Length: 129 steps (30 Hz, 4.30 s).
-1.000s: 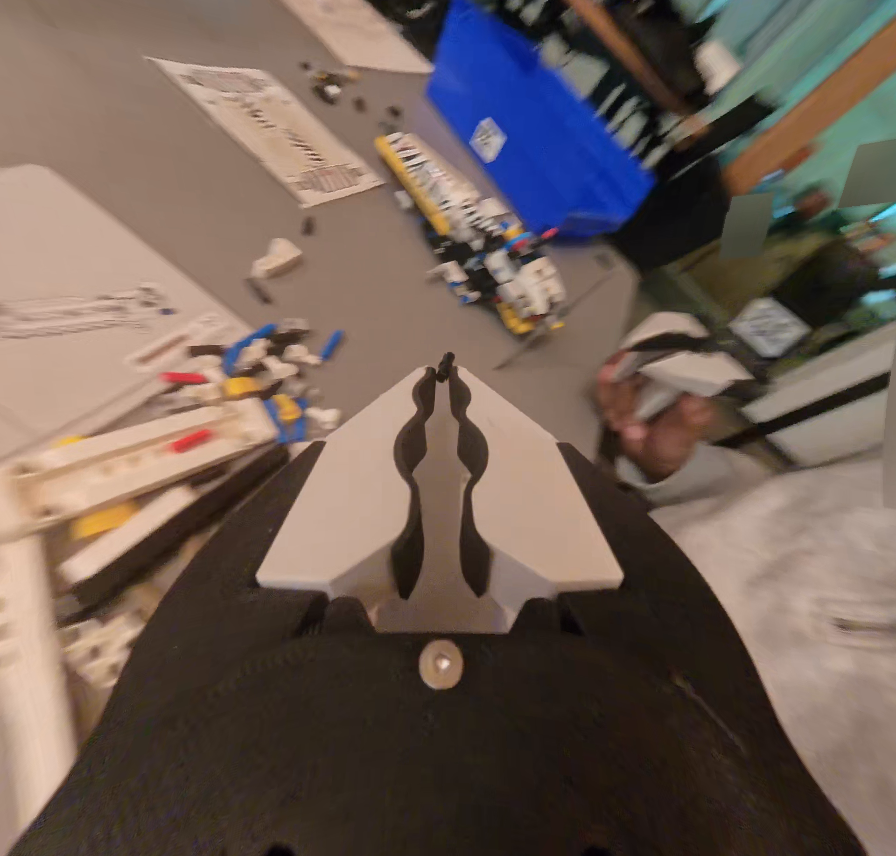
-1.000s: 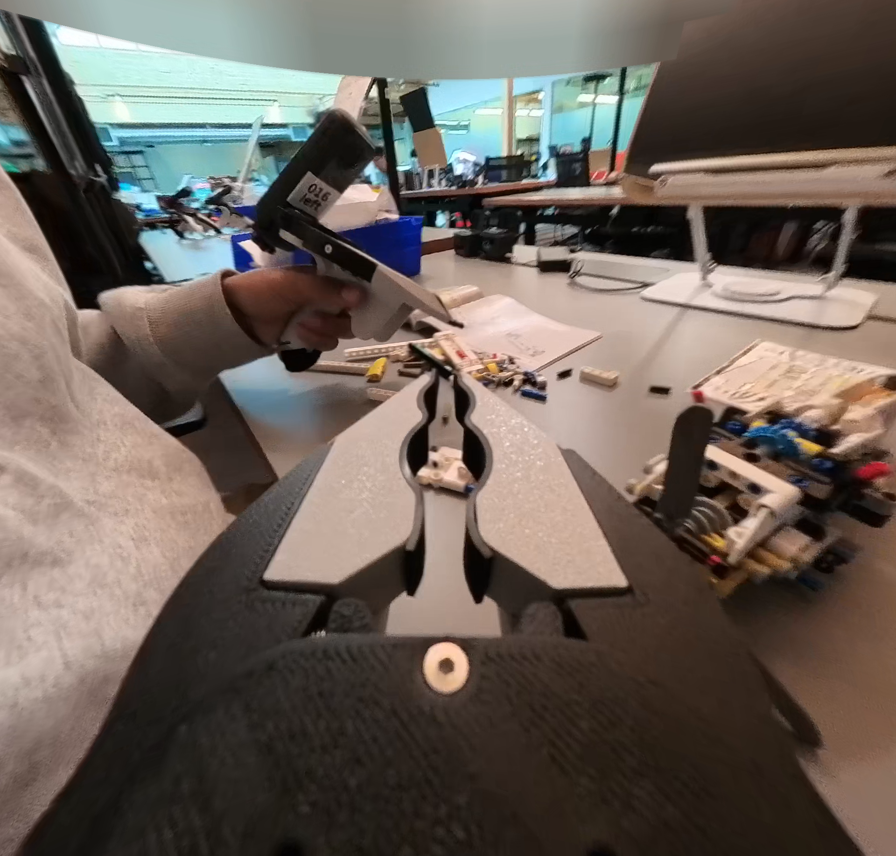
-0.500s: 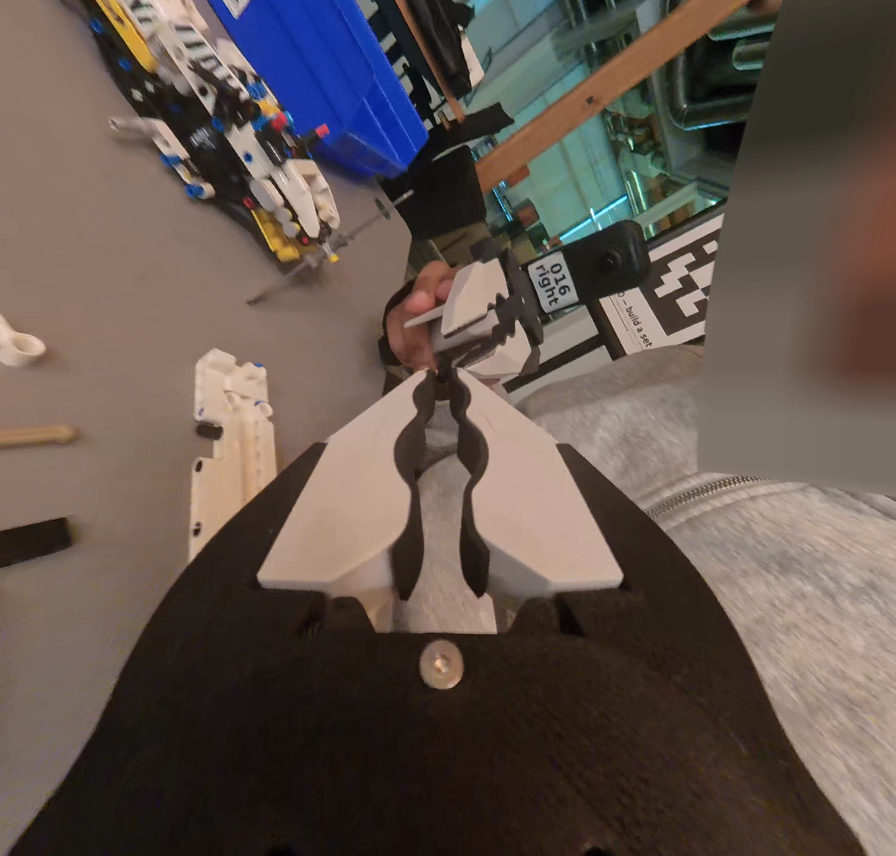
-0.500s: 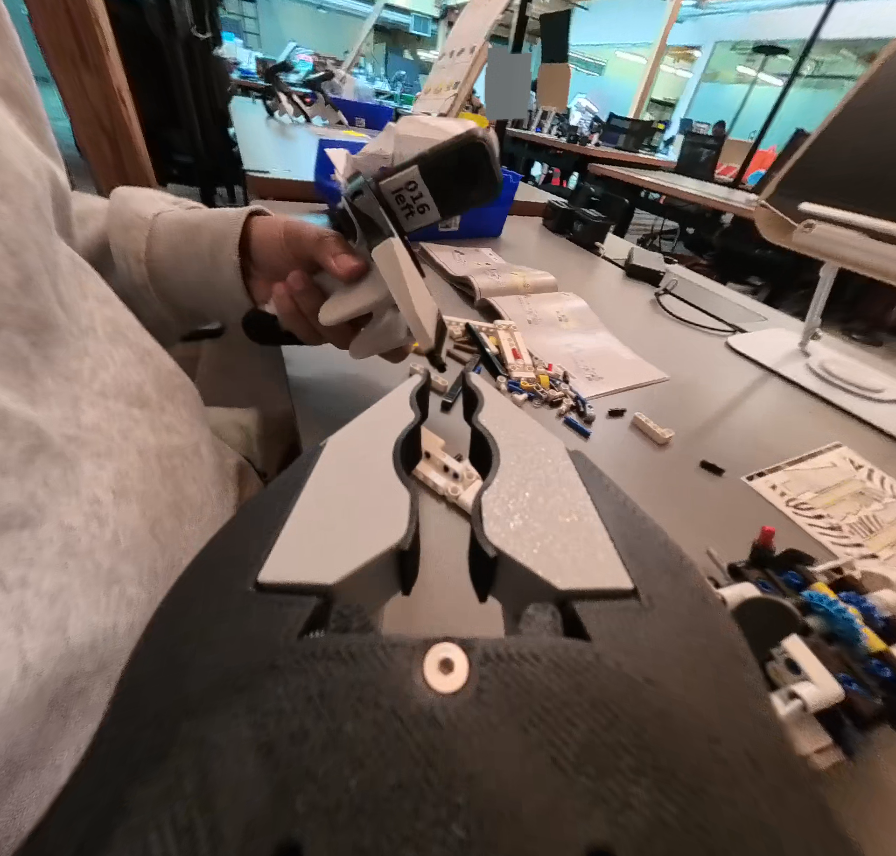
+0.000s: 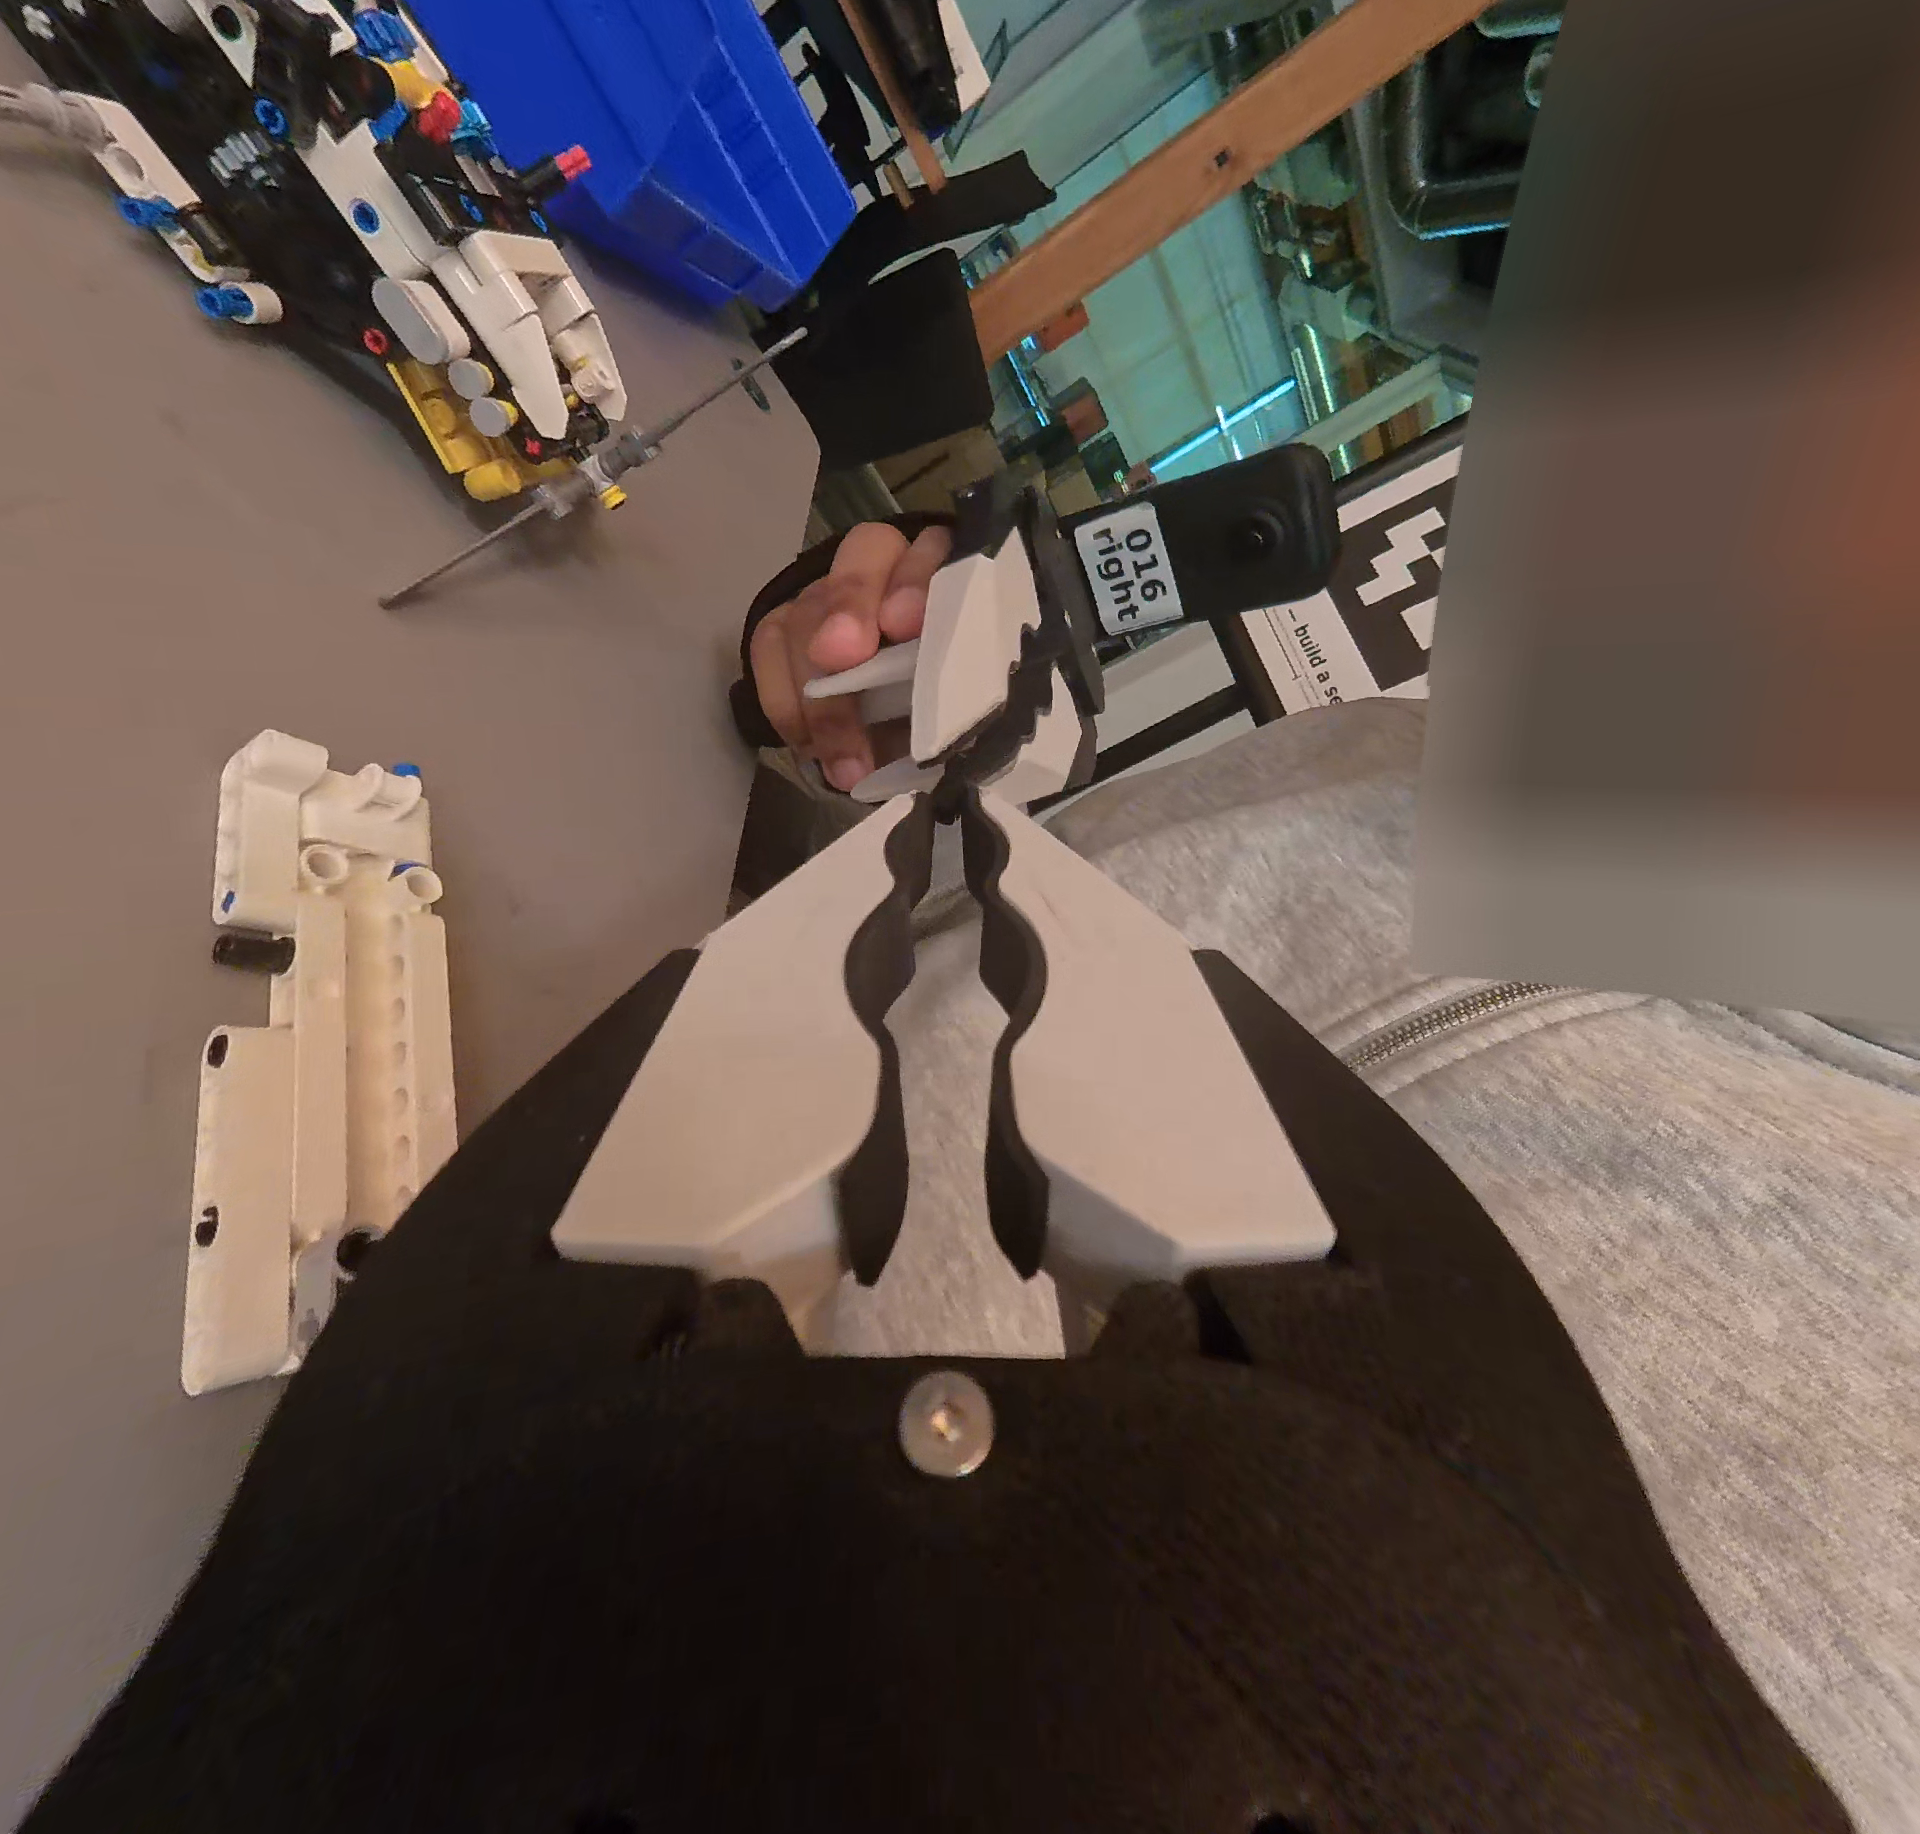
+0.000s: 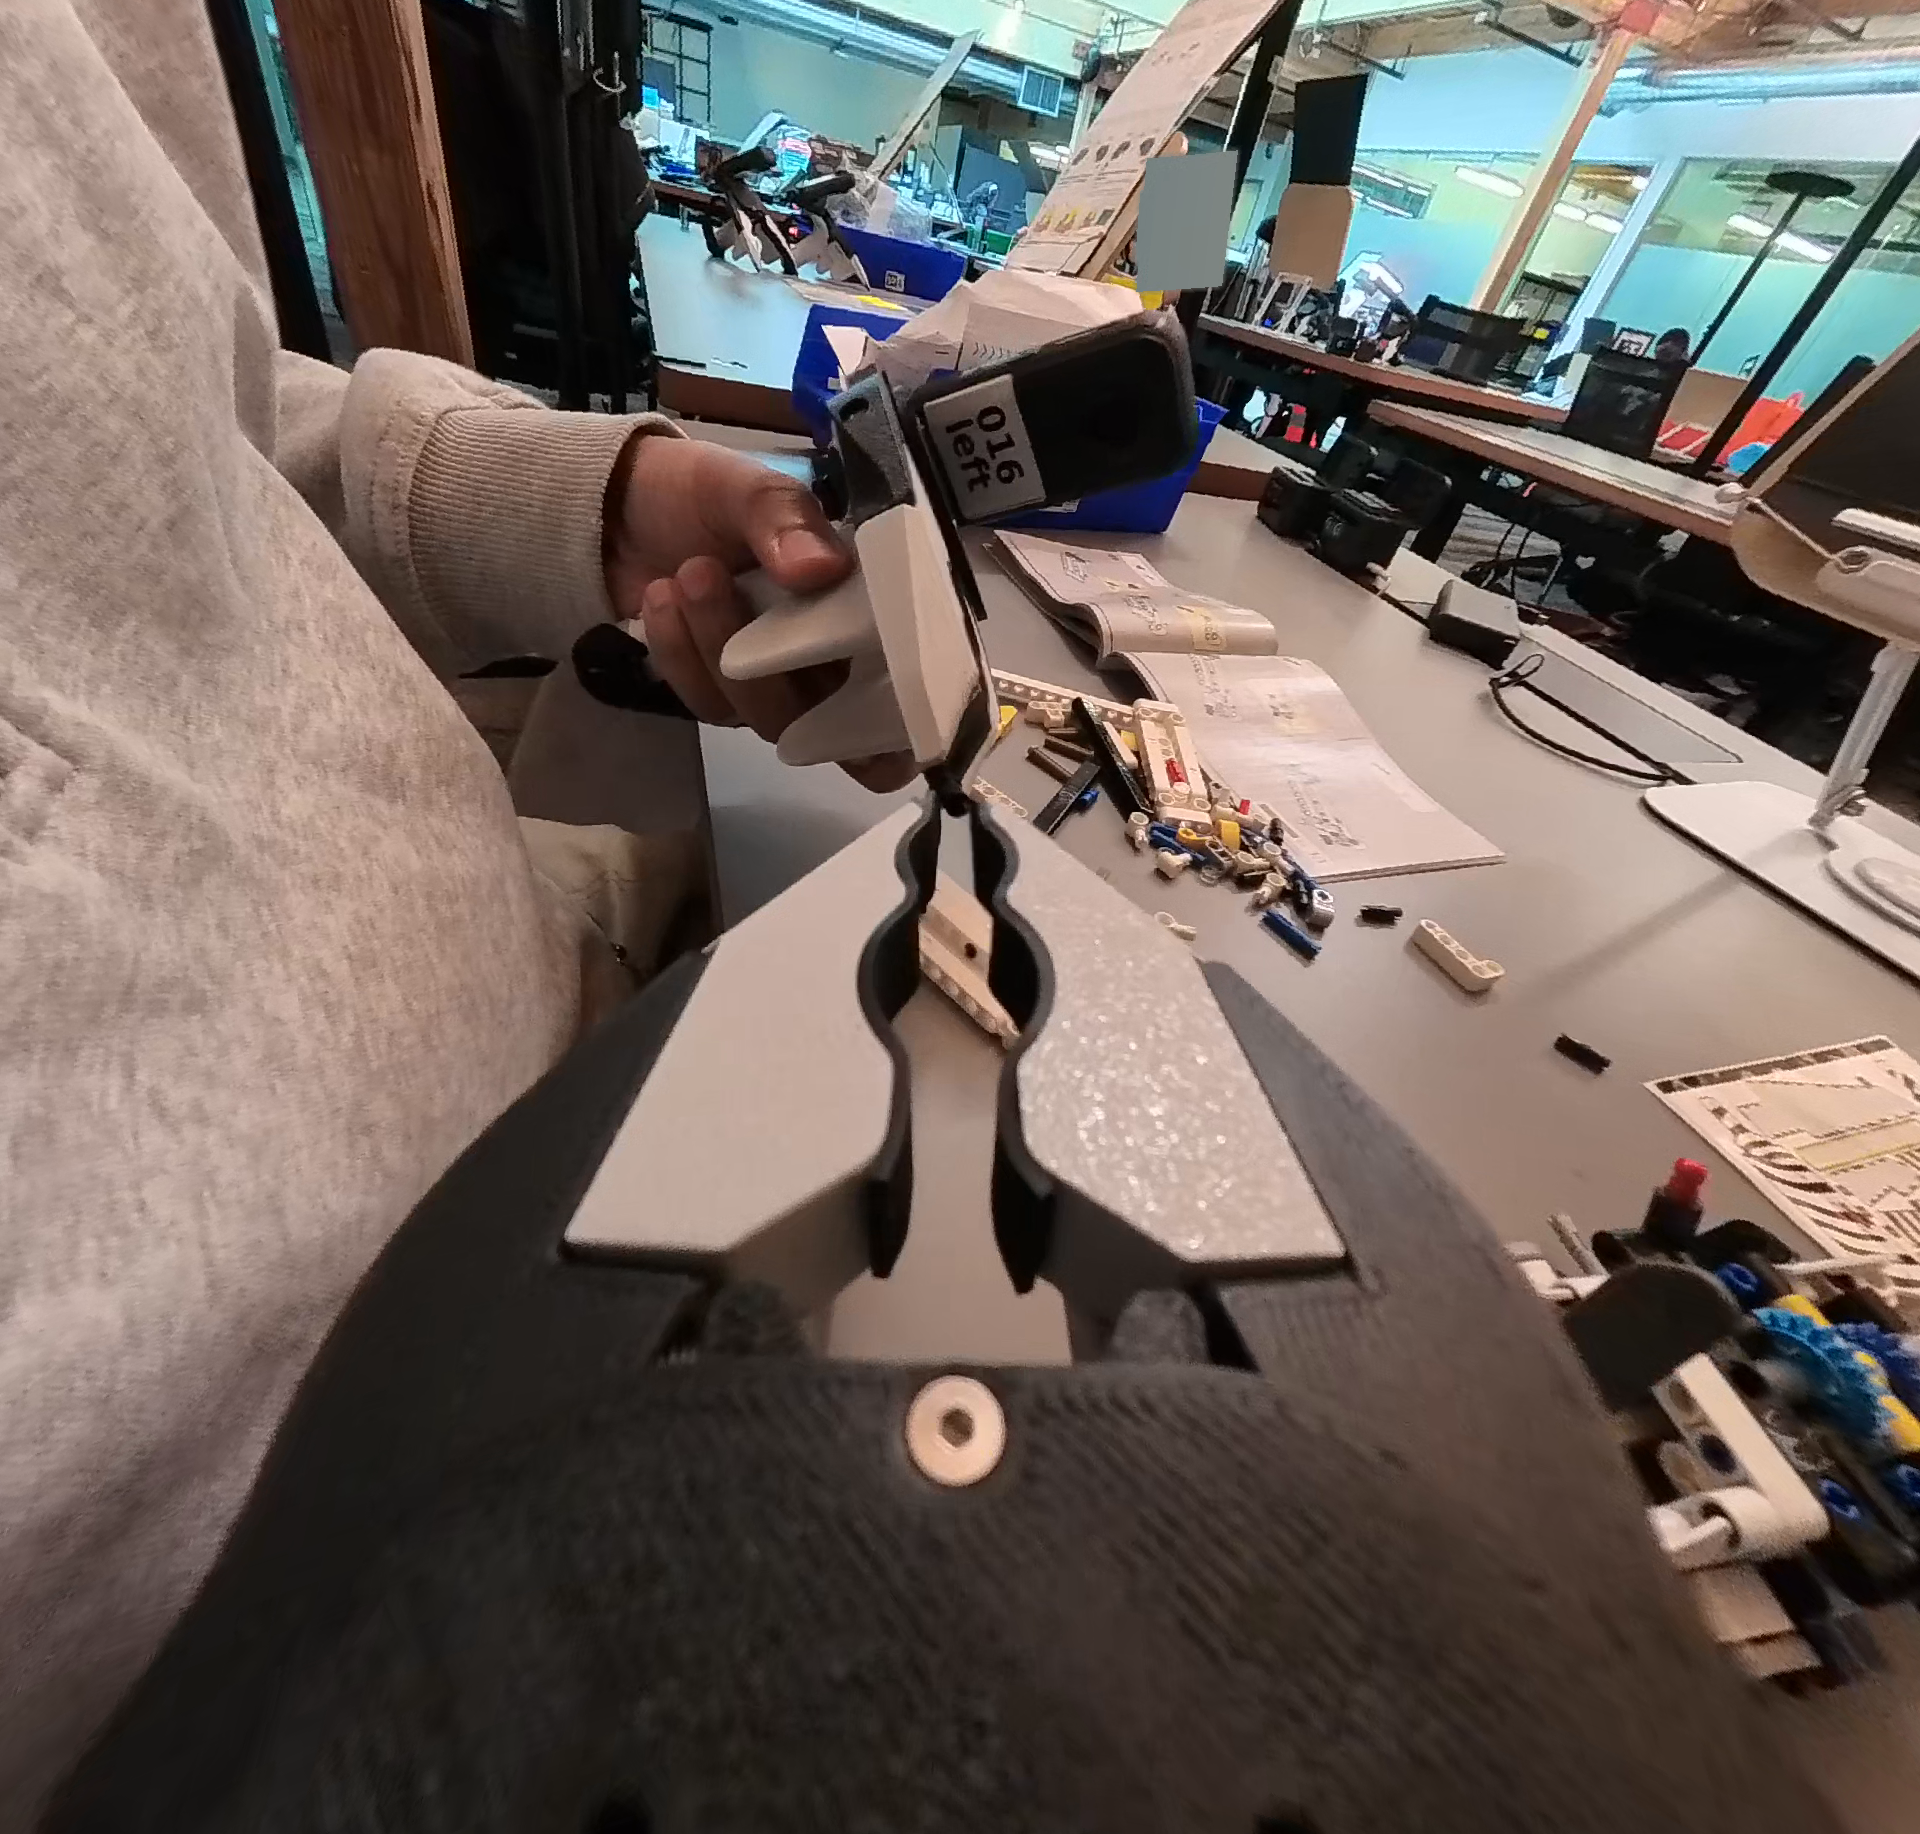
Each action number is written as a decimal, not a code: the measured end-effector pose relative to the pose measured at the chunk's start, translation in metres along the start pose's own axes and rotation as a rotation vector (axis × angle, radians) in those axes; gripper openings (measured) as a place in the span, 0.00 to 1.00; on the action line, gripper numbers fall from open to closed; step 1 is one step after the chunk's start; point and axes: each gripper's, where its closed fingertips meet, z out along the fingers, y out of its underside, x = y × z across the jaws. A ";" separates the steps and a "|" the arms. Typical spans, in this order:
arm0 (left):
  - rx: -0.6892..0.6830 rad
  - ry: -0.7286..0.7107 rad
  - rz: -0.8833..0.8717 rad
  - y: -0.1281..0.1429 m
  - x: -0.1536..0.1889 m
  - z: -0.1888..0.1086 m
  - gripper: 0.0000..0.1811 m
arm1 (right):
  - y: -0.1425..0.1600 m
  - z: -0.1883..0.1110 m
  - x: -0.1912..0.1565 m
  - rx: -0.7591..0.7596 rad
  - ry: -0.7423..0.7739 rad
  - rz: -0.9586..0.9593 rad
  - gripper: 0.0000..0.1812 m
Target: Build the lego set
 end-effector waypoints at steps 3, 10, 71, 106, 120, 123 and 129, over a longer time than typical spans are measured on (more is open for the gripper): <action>-0.009 -0.004 -0.001 0.000 -0.002 0.000 0.01 | 0.001 0.000 -0.001 -0.002 -0.004 -0.001 0.02; 0.021 -0.210 0.049 -0.010 -0.032 -0.008 0.25 | 0.008 0.000 0.004 -0.038 0.008 0.015 0.01; -0.721 -0.547 0.845 0.036 -0.095 -0.012 0.18 | 0.097 0.004 -0.007 -0.641 -0.217 0.285 0.01; -0.716 -0.528 0.878 0.037 -0.095 -0.010 0.17 | 0.096 0.006 -0.006 -0.619 -0.356 0.436 0.01; -0.733 -0.516 0.865 0.039 -0.094 -0.009 0.16 | 0.097 0.007 -0.007 -0.605 -0.264 0.113 0.01; -0.744 -0.518 0.870 0.039 -0.093 -0.009 0.16 | 0.097 0.007 -0.007 -0.611 -0.297 0.199 0.01; -0.750 -0.503 0.874 0.040 -0.093 -0.009 0.16 | 0.096 0.008 -0.006 -0.616 -0.336 0.372 0.01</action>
